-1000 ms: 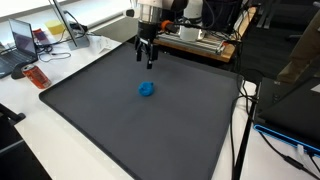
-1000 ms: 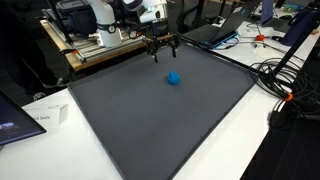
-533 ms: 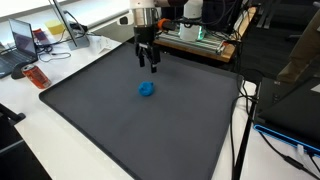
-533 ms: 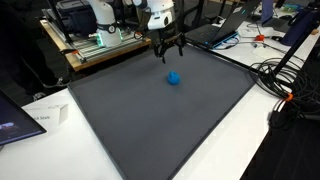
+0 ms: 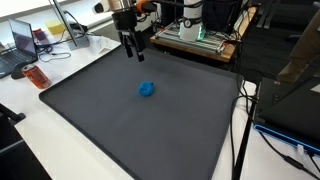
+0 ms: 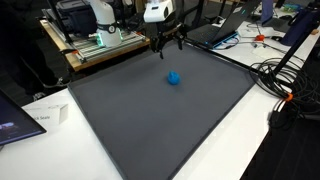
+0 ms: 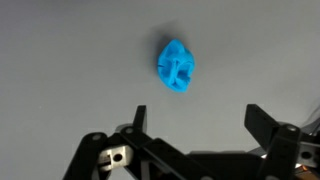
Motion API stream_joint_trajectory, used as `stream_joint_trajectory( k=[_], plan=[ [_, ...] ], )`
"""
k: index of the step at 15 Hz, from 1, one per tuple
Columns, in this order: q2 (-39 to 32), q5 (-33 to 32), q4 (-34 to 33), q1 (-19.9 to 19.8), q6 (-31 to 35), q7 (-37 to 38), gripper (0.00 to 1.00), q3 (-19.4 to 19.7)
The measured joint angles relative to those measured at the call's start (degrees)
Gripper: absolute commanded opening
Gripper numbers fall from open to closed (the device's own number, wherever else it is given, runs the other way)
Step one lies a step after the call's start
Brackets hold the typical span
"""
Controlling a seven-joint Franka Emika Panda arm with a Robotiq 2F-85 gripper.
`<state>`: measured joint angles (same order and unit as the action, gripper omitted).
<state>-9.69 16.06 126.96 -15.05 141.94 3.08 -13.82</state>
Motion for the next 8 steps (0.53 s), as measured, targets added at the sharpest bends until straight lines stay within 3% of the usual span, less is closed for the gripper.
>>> stream_joint_trajectory(
  k=[4, 8],
  plan=[
    [-1.2, 0.1, -3.9, 4.8, -5.2, -0.3, 1.0, 5.5],
    [-4.5, 0.2, -9.1, 7.0, -13.2, -0.2, 1.0, 8.4]
  ],
)
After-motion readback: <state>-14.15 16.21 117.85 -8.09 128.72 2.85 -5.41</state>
